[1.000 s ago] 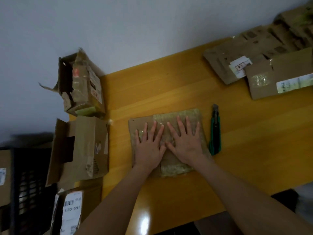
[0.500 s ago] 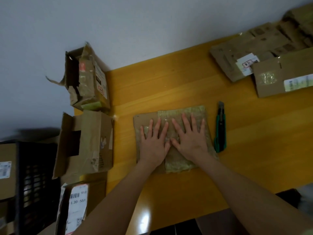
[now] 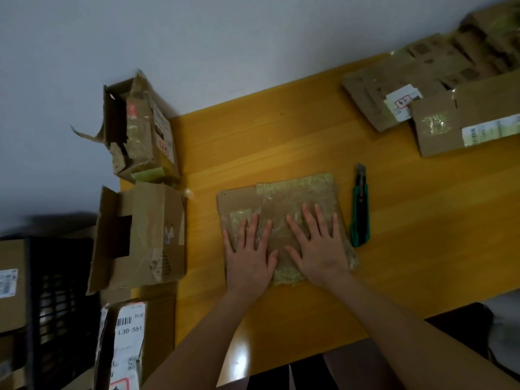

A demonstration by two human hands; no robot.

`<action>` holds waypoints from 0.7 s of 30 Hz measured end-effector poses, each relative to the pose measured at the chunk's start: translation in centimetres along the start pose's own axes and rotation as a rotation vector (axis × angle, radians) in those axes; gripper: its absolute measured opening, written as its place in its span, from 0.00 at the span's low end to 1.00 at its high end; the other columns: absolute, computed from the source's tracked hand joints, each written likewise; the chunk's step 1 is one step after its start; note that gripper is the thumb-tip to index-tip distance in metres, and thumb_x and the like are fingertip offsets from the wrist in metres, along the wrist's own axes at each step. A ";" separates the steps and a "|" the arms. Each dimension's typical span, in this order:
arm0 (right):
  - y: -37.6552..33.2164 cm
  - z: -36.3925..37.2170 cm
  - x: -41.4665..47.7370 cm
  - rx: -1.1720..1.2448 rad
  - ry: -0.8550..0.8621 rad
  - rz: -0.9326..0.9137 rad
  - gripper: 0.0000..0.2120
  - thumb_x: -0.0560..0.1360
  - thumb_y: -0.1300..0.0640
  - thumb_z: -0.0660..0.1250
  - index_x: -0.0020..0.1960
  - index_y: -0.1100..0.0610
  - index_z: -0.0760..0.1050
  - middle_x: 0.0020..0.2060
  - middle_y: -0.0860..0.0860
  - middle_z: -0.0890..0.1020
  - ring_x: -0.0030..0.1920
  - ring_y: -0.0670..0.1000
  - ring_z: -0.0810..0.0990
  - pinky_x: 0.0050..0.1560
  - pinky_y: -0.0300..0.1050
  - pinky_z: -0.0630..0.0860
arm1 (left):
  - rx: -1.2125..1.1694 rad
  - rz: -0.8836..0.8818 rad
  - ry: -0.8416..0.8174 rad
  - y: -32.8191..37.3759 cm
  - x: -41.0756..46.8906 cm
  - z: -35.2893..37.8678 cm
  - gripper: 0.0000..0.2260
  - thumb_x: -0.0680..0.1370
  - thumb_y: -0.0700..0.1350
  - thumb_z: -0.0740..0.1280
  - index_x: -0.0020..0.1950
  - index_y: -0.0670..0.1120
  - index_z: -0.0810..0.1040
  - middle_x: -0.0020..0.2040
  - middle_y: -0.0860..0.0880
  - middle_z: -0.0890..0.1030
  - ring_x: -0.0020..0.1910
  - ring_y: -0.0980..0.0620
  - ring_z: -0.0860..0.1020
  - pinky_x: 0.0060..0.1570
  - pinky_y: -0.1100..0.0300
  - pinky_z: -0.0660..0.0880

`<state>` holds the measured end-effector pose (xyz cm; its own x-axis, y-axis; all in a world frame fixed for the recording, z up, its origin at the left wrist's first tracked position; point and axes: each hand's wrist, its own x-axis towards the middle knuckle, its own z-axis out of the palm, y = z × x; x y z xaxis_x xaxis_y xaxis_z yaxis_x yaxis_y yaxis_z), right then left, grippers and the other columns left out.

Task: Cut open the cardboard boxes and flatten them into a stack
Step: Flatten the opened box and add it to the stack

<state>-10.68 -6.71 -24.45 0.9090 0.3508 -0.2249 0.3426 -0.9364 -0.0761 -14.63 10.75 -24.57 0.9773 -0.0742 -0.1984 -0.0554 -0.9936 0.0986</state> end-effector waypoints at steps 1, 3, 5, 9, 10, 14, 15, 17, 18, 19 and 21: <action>0.0 0.2 0.0 0.009 0.001 -0.006 0.33 0.78 0.34 0.40 0.78 0.48 0.52 0.77 0.57 0.53 0.77 0.61 0.49 0.73 0.67 0.49 | -0.005 -0.002 0.005 -0.1 0.1 0.1 0.28 0.80 0.60 0.48 0.78 0.52 0.57 0.79 0.46 0.54 0.78 0.43 0.54 0.71 0.33 0.53; 0.2 0.6 -0.2 0.015 0.008 -0.009 0.33 0.78 0.34 0.41 0.78 0.48 0.52 0.77 0.57 0.52 0.77 0.61 0.49 0.72 0.66 0.47 | 0.000 0.005 -0.013 0.1 -0.1 0.2 0.28 0.80 0.60 0.48 0.79 0.52 0.57 0.79 0.46 0.54 0.77 0.43 0.54 0.71 0.33 0.54; 0.4 0.8 0.2 -0.013 -0.001 0.008 0.33 0.77 0.33 0.37 0.78 0.47 0.47 0.77 0.56 0.49 0.77 0.60 0.45 0.73 0.65 0.43 | 0.013 0.008 -0.005 0.1 0.3 0.2 0.28 0.80 0.60 0.48 0.79 0.52 0.57 0.79 0.46 0.54 0.78 0.43 0.54 0.71 0.33 0.53; 0.2 1.1 0.3 -0.053 -0.053 0.034 0.33 0.76 0.33 0.31 0.77 0.45 0.38 0.77 0.55 0.41 0.77 0.59 0.38 0.72 0.64 0.35 | 0.015 0.006 -0.013 0.1 0.2 0.0 0.28 0.80 0.60 0.47 0.79 0.52 0.56 0.79 0.46 0.53 0.78 0.43 0.53 0.72 0.33 0.51; 0.2 1.1 0.3 -0.051 -0.073 0.040 0.33 0.75 0.32 0.30 0.76 0.45 0.36 0.76 0.54 0.38 0.76 0.58 0.35 0.72 0.64 0.33 | 0.009 -0.002 -0.035 0.1 0.2 -0.1 0.28 0.80 0.61 0.45 0.79 0.52 0.54 0.79 0.46 0.52 0.78 0.43 0.51 0.72 0.34 0.50; 0.2 0.2 0.3 -0.020 -0.123 0.012 0.32 0.74 0.32 0.31 0.75 0.42 0.32 0.75 0.53 0.33 0.74 0.57 0.28 0.69 0.61 0.27 | 0.010 0.000 -0.134 -0.2 0.3 -0.6 0.28 0.80 0.63 0.41 0.78 0.56 0.41 0.78 0.50 0.38 0.78 0.47 0.40 0.74 0.38 0.38; 0.3 -0.4 0.4 0.023 -0.134 0.008 0.32 0.76 0.32 0.36 0.77 0.42 0.36 0.76 0.52 0.36 0.75 0.56 0.31 0.70 0.60 0.29 | -0.012 0.001 -0.151 -0.3 0.5 -0.9 0.28 0.80 0.63 0.44 0.79 0.57 0.40 0.79 0.51 0.38 0.78 0.48 0.40 0.74 0.40 0.38; 0.7 -2.0 0.3 0.140 -0.114 0.046 0.31 0.79 0.37 0.51 0.78 0.45 0.47 0.78 0.52 0.44 0.77 0.54 0.41 0.75 0.57 0.39 | -0.103 -0.041 -0.133 -0.7 0.7 -2.1 0.30 0.81 0.60 0.52 0.80 0.54 0.45 0.80 0.49 0.45 0.78 0.47 0.46 0.75 0.43 0.44; 0.9 -2.9 0.1 0.203 -0.072 0.114 0.31 0.79 0.41 0.56 0.78 0.47 0.51 0.78 0.54 0.48 0.77 0.55 0.47 0.76 0.56 0.47 | -0.168 -0.104 -0.094 -1.0 0.6 -2.8 0.31 0.81 0.58 0.56 0.80 0.52 0.48 0.80 0.48 0.49 0.78 0.46 0.50 0.75 0.45 0.50; 1.1 -3.6 -0.1 0.266 -0.025 0.212 0.31 0.79 0.45 0.60 0.78 0.49 0.52 0.77 0.55 0.51 0.76 0.56 0.52 0.75 0.54 0.55 | -0.245 -0.195 -0.040 -1.3 0.4 -3.5 0.32 0.80 0.55 0.60 0.80 0.51 0.50 0.79 0.47 0.52 0.77 0.45 0.54 0.74 0.46 0.56; 1.7 -4.7 -0.4 0.420 -0.005 0.404 0.33 0.78 0.49 0.62 0.78 0.50 0.51 0.76 0.55 0.51 0.73 0.58 0.60 0.69 0.53 0.67 | -0.450 -0.419 0.015 -1.9 0.3 -4.7 0.32 0.80 0.50 0.63 0.79 0.48 0.51 0.78 0.46 0.54 0.73 0.43 0.63 0.67 0.48 0.67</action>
<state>-9.35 -8.37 -19.89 0.9466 -0.0338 -0.3208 -0.1555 -0.9191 -0.3620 -13.30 13.06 -20.23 0.9001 0.3198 -0.2959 0.4231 -0.8039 0.4181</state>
